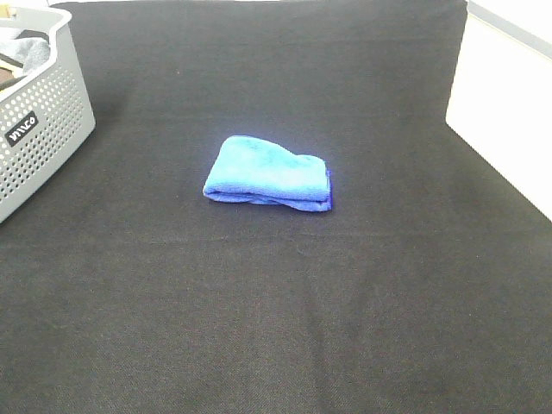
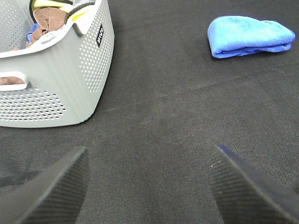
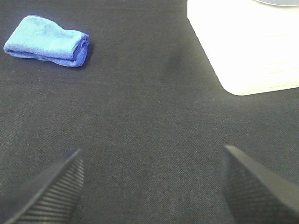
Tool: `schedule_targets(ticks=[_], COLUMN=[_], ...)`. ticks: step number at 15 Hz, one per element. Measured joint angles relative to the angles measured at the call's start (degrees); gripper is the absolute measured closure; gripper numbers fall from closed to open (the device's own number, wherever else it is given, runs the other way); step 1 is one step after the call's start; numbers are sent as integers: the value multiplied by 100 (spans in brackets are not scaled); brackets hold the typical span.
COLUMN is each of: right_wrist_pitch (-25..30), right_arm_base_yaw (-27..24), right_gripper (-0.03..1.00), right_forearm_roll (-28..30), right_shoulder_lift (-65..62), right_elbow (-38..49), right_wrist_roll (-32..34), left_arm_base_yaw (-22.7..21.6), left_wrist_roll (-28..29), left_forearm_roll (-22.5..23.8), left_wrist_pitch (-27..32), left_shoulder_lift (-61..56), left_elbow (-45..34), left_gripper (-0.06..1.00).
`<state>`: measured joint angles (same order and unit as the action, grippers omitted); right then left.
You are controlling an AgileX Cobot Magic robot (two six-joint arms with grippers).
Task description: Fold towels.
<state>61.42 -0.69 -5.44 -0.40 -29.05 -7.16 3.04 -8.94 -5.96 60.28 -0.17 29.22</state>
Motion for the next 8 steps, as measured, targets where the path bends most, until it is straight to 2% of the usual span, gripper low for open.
schedule_targets(ticks=[8], right_wrist_pitch=[0], right_arm_base_yaw=[0], right_gripper=[21], right_forearm_roll=[0], right_shoulder_lift=[0], right_elbow=[0], right_wrist_roll=[0], left_arm_base_yaw=[0], left_wrist_roll=[0], left_forearm_roll=[0], left_wrist_pitch=[0], left_shoulder_lift=[0], left_elbow=[0], left_gripper=[25])
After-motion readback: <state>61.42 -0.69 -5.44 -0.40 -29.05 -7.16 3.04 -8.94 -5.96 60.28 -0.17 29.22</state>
